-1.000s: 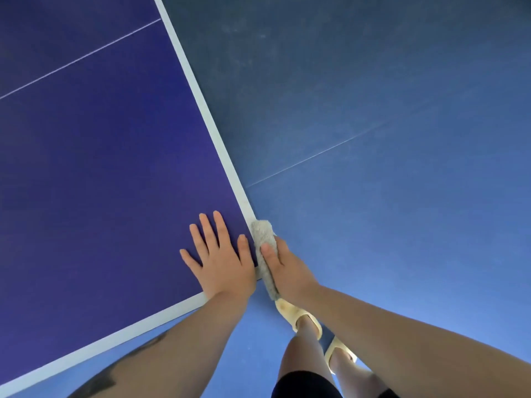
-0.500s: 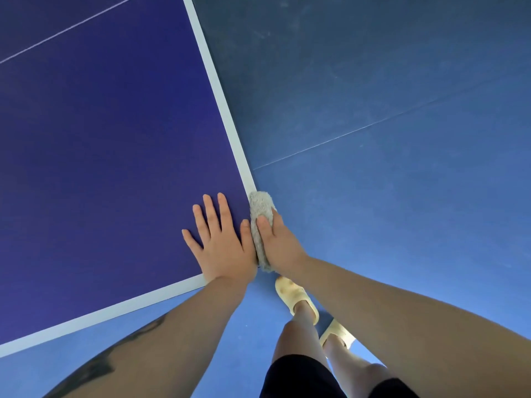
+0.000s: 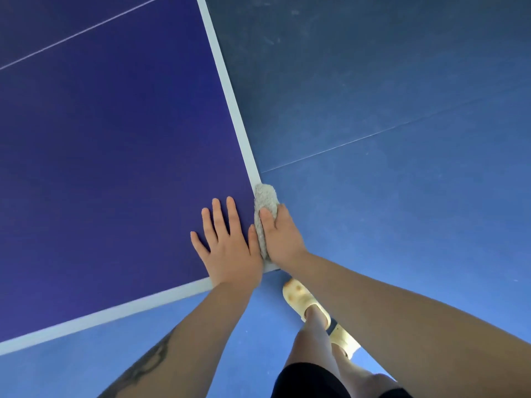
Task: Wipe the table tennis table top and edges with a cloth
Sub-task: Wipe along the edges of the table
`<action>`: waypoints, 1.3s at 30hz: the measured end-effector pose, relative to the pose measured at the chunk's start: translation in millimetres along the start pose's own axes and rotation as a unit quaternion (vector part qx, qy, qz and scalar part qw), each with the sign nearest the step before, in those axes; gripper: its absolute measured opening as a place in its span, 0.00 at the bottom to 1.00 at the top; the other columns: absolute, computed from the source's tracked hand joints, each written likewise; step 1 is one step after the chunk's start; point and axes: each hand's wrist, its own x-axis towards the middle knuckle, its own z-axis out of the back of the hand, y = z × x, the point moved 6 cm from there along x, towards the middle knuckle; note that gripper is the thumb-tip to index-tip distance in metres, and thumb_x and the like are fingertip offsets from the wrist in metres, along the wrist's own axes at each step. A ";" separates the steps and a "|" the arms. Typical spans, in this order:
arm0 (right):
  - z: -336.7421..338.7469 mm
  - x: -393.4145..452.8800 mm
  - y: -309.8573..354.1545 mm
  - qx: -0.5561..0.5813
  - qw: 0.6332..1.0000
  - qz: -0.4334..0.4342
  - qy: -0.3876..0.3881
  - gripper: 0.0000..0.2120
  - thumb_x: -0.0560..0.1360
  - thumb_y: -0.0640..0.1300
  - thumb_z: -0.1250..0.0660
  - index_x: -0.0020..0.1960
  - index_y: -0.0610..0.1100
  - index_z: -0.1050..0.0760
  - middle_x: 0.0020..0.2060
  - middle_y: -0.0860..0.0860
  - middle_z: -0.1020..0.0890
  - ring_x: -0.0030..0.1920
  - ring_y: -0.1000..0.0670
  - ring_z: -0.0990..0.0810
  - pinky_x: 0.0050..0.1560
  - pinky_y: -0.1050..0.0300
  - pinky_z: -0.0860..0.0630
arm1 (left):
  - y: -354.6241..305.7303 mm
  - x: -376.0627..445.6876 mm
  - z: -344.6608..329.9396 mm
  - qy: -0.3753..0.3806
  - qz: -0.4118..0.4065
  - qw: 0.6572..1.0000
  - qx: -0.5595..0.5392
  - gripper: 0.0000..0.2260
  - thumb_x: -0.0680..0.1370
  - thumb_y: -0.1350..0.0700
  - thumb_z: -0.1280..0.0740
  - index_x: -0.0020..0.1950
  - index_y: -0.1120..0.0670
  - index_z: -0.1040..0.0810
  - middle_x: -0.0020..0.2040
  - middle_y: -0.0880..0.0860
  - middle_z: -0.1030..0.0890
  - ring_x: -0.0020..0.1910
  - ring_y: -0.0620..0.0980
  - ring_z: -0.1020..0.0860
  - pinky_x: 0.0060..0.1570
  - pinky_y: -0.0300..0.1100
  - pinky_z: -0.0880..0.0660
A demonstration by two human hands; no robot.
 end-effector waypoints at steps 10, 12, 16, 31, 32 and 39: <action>-0.9 21.4 18.9 -0.002 0.998 0.047 0.031 0.29 0.84 0.52 0.45 0.80 0.56 0.53 0.75 0.54 0.35 0.70 0.51 0.31 0.66 0.58 0.35 | 18.3 80.0 7.6 0.022 -0.049 0.999 0.006 0.26 0.82 0.42 0.57 0.80 0.43 0.56 0.81 0.50 0.54 0.79 0.52 0.58 0.76 0.58 0.56; -0.3 30.1 22.6 0.018 0.999 0.040 0.021 0.27 0.83 0.52 0.44 0.79 0.57 0.50 0.72 0.54 0.31 0.67 0.51 0.28 0.65 0.57 0.32 | 15.3 82.0 9.6 0.009 -0.050 0.999 0.013 0.27 0.81 0.41 0.61 0.80 0.44 0.56 0.81 0.50 0.54 0.79 0.53 0.57 0.75 0.59 0.56; -3.6 -4.3 2.8 0.029 0.999 0.031 -0.012 0.25 0.83 0.55 0.43 0.78 0.60 0.45 0.70 0.61 0.29 0.67 0.57 0.28 0.69 0.51 0.30 | 16.6 80.5 7.4 0.007 -0.051 0.999 0.017 0.29 0.79 0.41 0.62 0.80 0.45 0.55 0.81 0.51 0.52 0.79 0.54 0.55 0.75 0.60 0.54; -2.8 13.7 16.8 -0.042 0.998 0.046 -0.029 0.28 0.83 0.58 0.44 0.80 0.58 0.50 0.73 0.58 0.32 0.69 0.53 0.29 0.65 0.56 0.31 | 15.3 81.4 7.1 0.009 -0.053 0.998 0.023 0.28 0.80 0.42 0.60 0.80 0.47 0.50 0.80 0.54 0.48 0.79 0.56 0.51 0.74 0.62 0.50; -2.4 21.9 23.2 -0.042 0.998 0.047 -0.028 0.28 0.83 0.57 0.45 0.80 0.57 0.50 0.74 0.57 0.31 0.69 0.52 0.29 0.66 0.56 0.31 | 15.7 81.6 6.9 0.010 -0.051 0.998 0.024 0.28 0.80 0.42 0.59 0.80 0.48 0.50 0.80 0.54 0.47 0.79 0.56 0.50 0.73 0.62 0.49; -4.8 59.9 51.6 -0.022 0.999 0.043 -0.025 0.27 0.83 0.58 0.46 0.80 0.58 0.49 0.73 0.55 0.31 0.69 0.49 0.28 0.65 0.55 0.30 | 16.4 96.0 18.4 0.015 -0.073 0.997 0.005 0.28 0.79 0.41 0.53 0.77 0.47 0.39 0.75 0.56 0.36 0.74 0.59 0.40 0.69 0.58 0.40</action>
